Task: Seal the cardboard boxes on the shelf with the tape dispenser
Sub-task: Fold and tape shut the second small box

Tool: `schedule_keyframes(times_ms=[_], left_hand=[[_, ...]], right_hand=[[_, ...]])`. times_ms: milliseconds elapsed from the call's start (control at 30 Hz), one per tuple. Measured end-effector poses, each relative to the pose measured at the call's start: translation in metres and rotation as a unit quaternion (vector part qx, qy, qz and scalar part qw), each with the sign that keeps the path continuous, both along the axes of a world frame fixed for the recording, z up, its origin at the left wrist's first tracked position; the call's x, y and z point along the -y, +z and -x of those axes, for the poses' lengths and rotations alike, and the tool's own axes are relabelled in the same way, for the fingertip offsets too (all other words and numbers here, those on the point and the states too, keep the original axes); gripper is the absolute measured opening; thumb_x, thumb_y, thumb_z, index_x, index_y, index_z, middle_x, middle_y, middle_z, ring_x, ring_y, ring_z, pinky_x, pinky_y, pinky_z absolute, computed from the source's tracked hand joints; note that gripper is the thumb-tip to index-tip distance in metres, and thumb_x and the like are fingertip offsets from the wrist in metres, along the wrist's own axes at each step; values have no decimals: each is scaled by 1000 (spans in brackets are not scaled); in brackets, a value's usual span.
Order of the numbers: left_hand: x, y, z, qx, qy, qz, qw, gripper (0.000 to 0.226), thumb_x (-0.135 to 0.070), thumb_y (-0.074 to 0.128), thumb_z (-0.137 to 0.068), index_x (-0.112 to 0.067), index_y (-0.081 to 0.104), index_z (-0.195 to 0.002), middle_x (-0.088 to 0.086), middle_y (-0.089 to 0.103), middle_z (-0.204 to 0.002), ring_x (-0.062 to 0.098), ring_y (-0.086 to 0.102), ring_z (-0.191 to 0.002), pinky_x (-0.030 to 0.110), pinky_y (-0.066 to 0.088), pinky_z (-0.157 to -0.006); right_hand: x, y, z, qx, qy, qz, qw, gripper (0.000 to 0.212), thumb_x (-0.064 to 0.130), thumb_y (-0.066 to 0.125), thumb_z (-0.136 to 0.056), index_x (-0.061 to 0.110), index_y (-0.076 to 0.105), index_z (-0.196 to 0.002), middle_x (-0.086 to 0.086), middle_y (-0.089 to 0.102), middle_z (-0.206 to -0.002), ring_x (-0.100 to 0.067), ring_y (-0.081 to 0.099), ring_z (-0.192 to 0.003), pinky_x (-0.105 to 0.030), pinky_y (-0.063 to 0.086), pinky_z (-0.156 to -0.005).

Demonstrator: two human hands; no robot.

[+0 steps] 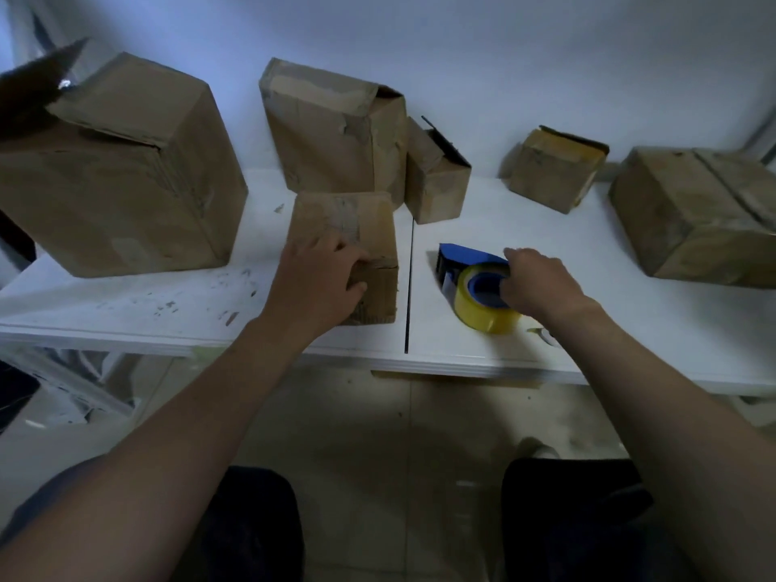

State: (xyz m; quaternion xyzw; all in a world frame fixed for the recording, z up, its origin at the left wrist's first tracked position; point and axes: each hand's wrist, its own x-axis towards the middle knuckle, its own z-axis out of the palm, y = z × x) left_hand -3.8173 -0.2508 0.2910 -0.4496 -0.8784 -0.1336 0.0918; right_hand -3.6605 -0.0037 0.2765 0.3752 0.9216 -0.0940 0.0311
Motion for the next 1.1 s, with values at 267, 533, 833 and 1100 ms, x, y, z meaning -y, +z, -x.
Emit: schedule_keyframes(times_ms=[267, 533, 833, 1100], left_hand=[[-21, 4, -22, 27, -5, -6, 1000, 32, -42, 58, -95, -31, 63, -125, 0, 60, -125, 27, 53, -117, 57, 36, -110], [-33, 8, -35, 50, -24, -102, 993, 27, -26, 60, -96, -21, 68, -122, 1, 68, -116, 17, 57, -104, 32, 43, -95], [-46, 25, -47, 301, 36, -237, 923, 27, -40, 64, -95, -24, 63, -116, -15, 62, -97, -1, 59, -88, 15, 42, -69], [-49, 40, -55, 345, 40, -304, 887, 45, -53, 74, -83, -23, 54, -110, -10, 63, -95, 4, 61, -88, 19, 47, -69]], right_hand=[[-6, -16, -16, -100, -139, 161, 972, 28, 26, 62, -93, 11, 49, -113, -15, 64, -101, -35, 70, -73, -42, 61, -69], [-7, -2, -24, -203, -155, 264, 930, 40, 17, 78, -82, 22, 46, -105, -9, 62, -98, -29, 67, -83, -36, 55, -48], [10, 46, -34, -384, -29, 238, 892, 43, 5, 78, -74, 25, 54, -104, 10, 59, -108, -30, 70, -78, -48, 62, -63], [27, 65, -38, -397, 11, 239, 886, 45, 4, 80, -74, 26, 55, -104, 5, 60, -112, -27, 70, -76, -46, 63, -64]])
